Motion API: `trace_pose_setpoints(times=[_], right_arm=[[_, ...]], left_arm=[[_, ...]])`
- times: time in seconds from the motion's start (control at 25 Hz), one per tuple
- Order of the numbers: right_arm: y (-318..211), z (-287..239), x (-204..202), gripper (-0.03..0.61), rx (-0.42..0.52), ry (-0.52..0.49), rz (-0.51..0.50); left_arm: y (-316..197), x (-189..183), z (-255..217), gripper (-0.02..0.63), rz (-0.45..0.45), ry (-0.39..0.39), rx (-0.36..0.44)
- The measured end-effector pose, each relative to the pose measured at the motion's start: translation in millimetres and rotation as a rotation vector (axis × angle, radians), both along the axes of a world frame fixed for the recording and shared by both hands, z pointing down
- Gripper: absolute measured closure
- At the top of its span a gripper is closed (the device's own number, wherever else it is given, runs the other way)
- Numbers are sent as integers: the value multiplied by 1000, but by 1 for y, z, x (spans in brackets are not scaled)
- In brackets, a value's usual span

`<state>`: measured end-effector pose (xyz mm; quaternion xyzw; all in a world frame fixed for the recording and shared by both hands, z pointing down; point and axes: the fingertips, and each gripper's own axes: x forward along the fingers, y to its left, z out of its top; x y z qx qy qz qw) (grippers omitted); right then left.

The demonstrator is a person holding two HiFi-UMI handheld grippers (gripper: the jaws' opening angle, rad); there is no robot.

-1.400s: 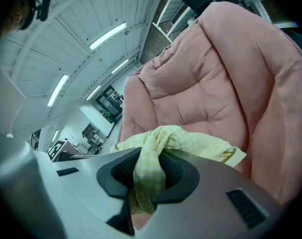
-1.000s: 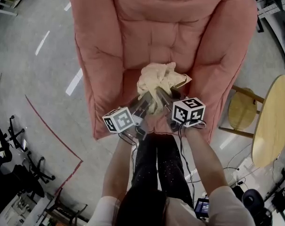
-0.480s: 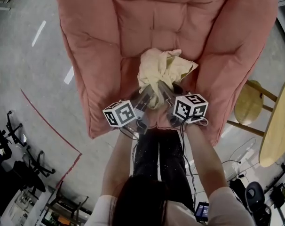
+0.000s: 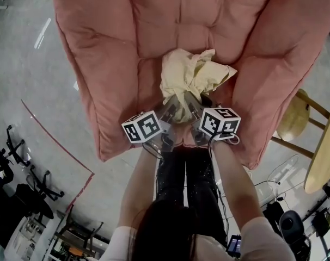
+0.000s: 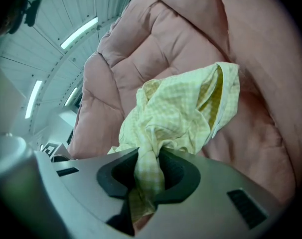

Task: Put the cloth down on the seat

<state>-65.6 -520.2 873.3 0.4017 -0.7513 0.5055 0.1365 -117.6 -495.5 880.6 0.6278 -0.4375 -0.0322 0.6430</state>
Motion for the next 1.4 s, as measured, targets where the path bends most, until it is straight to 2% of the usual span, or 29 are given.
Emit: trace_pose_setpoints(times=[0.36, 0.6, 0.84, 1.0, 1.12, 1.2, 1.32, 1.4], right_arm=[[10, 35, 7, 486, -120, 49, 15], [15, 50, 9, 474, -172, 67, 17], [12, 48, 9, 448, -155, 64, 19], [12, 44, 12, 373, -161, 65, 24], [17, 34, 13, 316, -158, 32, 9], [21, 22, 17, 296, -142, 30, -5], [23, 1, 22, 281, -106, 31, -10], [23, -15, 26, 278, -88, 22, 6]], left_arm=[[9, 8, 34, 508, 5, -66, -103], [13, 12, 54, 505, -38, -90, -211], [10, 10, 51, 497, -37, -109, -199], [12, 4, 47, 460, -40, -145, -202], [19, -1, 38, 409, -51, -131, -193], [21, 1, 27, 351, -67, -107, -163], [17, 6, 2, 330, -76, -68, -104], [18, 10, -15, 325, -47, -77, -89]])
